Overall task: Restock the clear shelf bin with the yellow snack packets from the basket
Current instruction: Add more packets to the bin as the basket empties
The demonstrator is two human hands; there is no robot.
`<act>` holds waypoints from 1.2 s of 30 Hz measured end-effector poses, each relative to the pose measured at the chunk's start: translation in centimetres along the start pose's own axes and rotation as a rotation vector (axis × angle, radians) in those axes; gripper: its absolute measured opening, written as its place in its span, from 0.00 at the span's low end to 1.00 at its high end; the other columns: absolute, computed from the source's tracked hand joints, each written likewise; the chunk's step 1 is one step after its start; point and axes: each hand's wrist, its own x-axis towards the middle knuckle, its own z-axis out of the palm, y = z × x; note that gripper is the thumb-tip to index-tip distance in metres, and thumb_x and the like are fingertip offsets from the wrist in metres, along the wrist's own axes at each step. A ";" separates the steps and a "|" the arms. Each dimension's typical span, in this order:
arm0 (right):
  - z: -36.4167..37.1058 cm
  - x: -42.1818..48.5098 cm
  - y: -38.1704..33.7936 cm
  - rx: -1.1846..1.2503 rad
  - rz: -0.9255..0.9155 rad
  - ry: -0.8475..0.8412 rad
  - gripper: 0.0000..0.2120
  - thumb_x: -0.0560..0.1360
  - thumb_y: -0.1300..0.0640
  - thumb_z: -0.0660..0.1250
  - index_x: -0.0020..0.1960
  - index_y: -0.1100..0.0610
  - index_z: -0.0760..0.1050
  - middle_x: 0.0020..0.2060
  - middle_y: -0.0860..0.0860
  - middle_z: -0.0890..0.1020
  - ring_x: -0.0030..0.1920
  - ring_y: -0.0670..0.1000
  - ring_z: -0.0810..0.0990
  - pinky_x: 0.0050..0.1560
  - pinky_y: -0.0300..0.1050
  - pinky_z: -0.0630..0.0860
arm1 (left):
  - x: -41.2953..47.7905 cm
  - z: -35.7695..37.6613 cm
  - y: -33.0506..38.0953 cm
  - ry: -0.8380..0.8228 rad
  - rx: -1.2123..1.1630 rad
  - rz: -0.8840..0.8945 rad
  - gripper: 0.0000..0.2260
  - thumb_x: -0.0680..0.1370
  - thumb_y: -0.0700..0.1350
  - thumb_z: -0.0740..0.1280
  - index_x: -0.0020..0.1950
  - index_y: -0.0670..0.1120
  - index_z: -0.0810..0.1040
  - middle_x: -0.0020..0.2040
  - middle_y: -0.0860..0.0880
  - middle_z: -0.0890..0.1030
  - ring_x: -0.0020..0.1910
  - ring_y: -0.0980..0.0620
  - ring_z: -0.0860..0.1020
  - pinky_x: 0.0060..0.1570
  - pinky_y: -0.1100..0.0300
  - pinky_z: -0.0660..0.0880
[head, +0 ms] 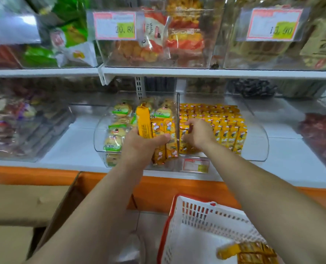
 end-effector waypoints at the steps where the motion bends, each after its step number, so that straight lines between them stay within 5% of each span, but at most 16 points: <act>1: 0.4 0.1 0.2 -0.020 0.018 -0.003 0.23 0.67 0.58 0.78 0.61 0.53 0.79 0.51 0.55 0.84 0.52 0.56 0.81 0.48 0.41 0.72 | 0.1 -0.1 -0.1 0.006 0.002 -0.003 0.16 0.71 0.44 0.80 0.56 0.46 0.82 0.45 0.46 0.88 0.42 0.47 0.88 0.41 0.46 0.85; 5: 0.1 -1.0 0.3 -0.013 0.003 -0.063 0.26 0.69 0.57 0.78 0.66 0.56 0.76 0.53 0.55 0.83 0.56 0.56 0.81 0.56 0.48 0.77 | 0.3 0.0 -0.4 0.028 -0.005 -0.033 0.20 0.70 0.45 0.81 0.59 0.47 0.80 0.49 0.46 0.87 0.44 0.47 0.87 0.43 0.45 0.85; 8: -2.4 -3.8 -0.2 0.033 -0.039 -0.019 0.21 0.73 0.52 0.74 0.64 0.50 0.76 0.47 0.46 0.83 0.49 0.51 0.82 0.48 0.45 0.76 | 0.4 0.5 -0.4 0.011 -0.020 -0.038 0.19 0.70 0.45 0.81 0.58 0.46 0.80 0.48 0.46 0.87 0.45 0.46 0.87 0.42 0.48 0.85; 11: -5.7 -7.4 -0.4 0.370 -0.053 -0.031 0.13 0.76 0.53 0.70 0.61 0.45 0.77 0.44 0.43 0.84 0.48 0.45 0.82 0.47 0.45 0.76 | 0.0 1.7 -0.6 -0.065 -0.035 -0.054 0.18 0.70 0.44 0.81 0.57 0.47 0.80 0.47 0.47 0.88 0.42 0.48 0.87 0.39 0.53 0.85; 15: -9.2 -11.7 -0.2 0.815 0.010 -0.230 0.19 0.80 0.54 0.66 0.70 0.42 0.73 0.47 0.44 0.84 0.48 0.50 0.85 0.42 0.45 0.81 | -1.2 4.4 -0.5 -0.261 0.019 -0.041 0.14 0.72 0.45 0.79 0.56 0.48 0.82 0.45 0.49 0.88 0.42 0.49 0.87 0.36 0.58 0.83; 22: -11.6 -13.0 2.6 0.803 0.058 -0.098 0.12 0.75 0.59 0.73 0.57 0.48 0.81 0.43 0.48 0.86 0.44 0.51 0.85 0.43 0.44 0.79 | -1.5 6.4 -0.2 -0.261 0.087 -0.062 0.13 0.73 0.47 0.78 0.55 0.45 0.82 0.45 0.45 0.88 0.39 0.49 0.87 0.31 0.61 0.79; 25: -11.5 -12.0 3.3 0.752 0.088 0.026 0.12 0.73 0.62 0.75 0.53 0.49 0.81 0.45 0.50 0.84 0.42 0.53 0.85 0.45 0.47 0.82 | -0.6 5.3 -0.1 -0.169 0.085 -0.065 0.16 0.73 0.47 0.78 0.57 0.44 0.81 0.48 0.44 0.88 0.42 0.50 0.87 0.37 0.55 0.83; 29: -10.3 -9.2 3.6 0.525 0.023 0.183 0.13 0.70 0.58 0.78 0.51 0.47 0.81 0.48 0.43 0.80 0.43 0.39 0.80 0.40 0.32 0.74 | 0.0 4.3 -0.1 -0.105 0.035 -0.054 0.17 0.74 0.45 0.77 0.59 0.39 0.80 0.50 0.39 0.87 0.43 0.45 0.87 0.42 0.48 0.85; 32: -8.5 -6.5 3.1 0.398 -0.027 0.140 0.14 0.71 0.59 0.78 0.54 0.48 0.81 0.48 0.43 0.80 0.43 0.43 0.81 0.44 0.35 0.75 | 0.4 3.6 0.0 -0.046 0.012 -0.044 0.18 0.74 0.45 0.78 0.59 0.38 0.80 0.51 0.38 0.86 0.47 0.40 0.87 0.52 0.35 0.81; 36: -5.3 -3.8 2.3 0.152 -0.078 0.093 0.15 0.71 0.60 0.77 0.56 0.51 0.82 0.48 0.47 0.81 0.43 0.48 0.80 0.43 0.36 0.71 | 0.7 2.8 -0.1 -0.012 -0.014 -0.038 0.15 0.73 0.46 0.78 0.57 0.43 0.81 0.51 0.41 0.87 0.50 0.42 0.86 0.53 0.36 0.82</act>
